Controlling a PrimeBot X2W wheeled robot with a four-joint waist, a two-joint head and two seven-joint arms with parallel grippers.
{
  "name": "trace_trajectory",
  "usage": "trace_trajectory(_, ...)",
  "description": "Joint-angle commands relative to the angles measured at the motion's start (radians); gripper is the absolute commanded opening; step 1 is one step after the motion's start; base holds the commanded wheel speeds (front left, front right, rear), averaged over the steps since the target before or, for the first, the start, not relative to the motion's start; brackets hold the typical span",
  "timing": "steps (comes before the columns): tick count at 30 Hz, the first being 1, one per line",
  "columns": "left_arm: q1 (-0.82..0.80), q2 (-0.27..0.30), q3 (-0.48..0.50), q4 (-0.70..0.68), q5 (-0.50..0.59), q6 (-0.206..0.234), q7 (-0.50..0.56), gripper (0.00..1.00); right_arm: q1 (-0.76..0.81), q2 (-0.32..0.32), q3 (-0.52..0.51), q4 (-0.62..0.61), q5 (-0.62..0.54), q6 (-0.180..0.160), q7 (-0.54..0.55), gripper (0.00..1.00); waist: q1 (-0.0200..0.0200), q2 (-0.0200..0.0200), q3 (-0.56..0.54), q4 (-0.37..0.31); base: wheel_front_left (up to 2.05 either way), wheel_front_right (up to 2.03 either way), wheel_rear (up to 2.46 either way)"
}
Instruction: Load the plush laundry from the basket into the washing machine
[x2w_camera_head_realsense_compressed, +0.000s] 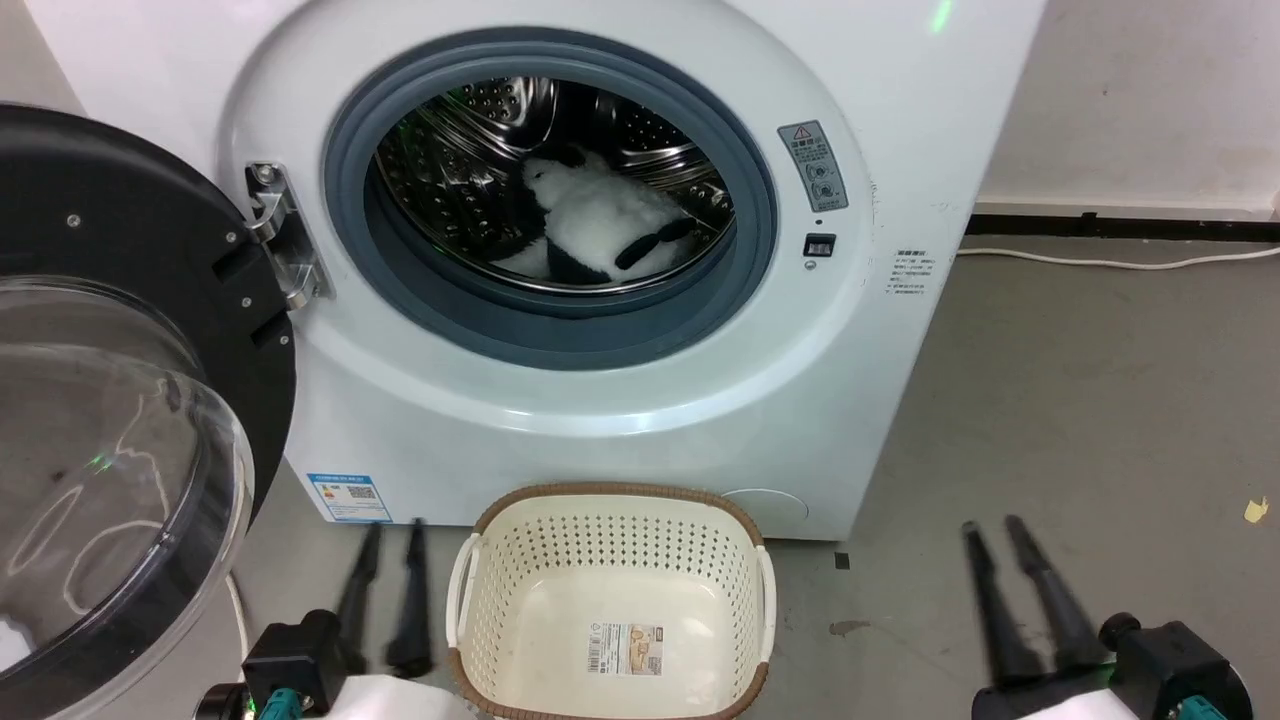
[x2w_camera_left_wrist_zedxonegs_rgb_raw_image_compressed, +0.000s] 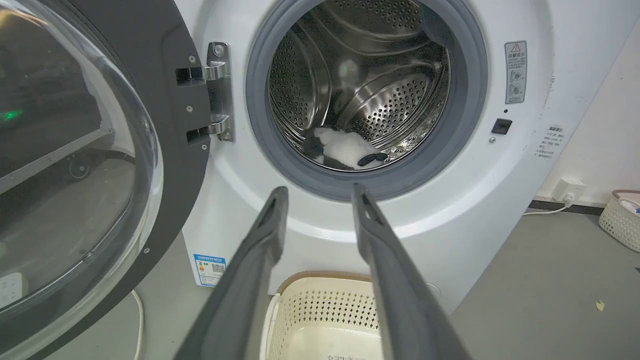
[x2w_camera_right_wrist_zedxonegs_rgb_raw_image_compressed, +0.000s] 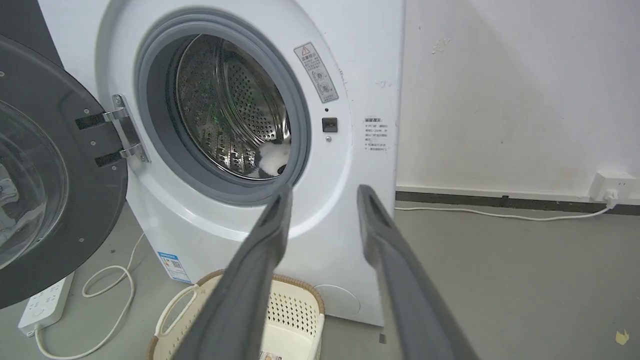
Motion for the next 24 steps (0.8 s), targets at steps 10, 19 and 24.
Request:
trace_trajectory(10, -0.002, 0.0, 0.005, -0.007, 0.014, -0.001, 0.017, 0.0, -0.005, 0.0, -0.003, -0.001, -0.009, 0.0, 0.017, 0.0, 0.0, 0.0, 0.0, 0.0, 0.0, 0.0, 0.0)
trace_trajectory(19, -0.003, 0.0, 0.009, -0.015, 0.029, -0.001, 0.035, 0.0, -0.011, 0.0, -0.007, -0.003, -0.018, 0.0, 0.035, 0.0, 0.0, 0.0, -0.001, 0.0, 0.0, 0.0, 0.0)
trace_trajectory(24, -0.004, 0.0, 0.011, -0.02, 0.038, -0.002, 0.045, 0.0, -0.014, 0.0, -0.009, -0.004, -0.023, 0.0, 0.045, 0.0, 0.0, 0.0, -0.001, 0.0, 0.0, 0.0, 0.0)
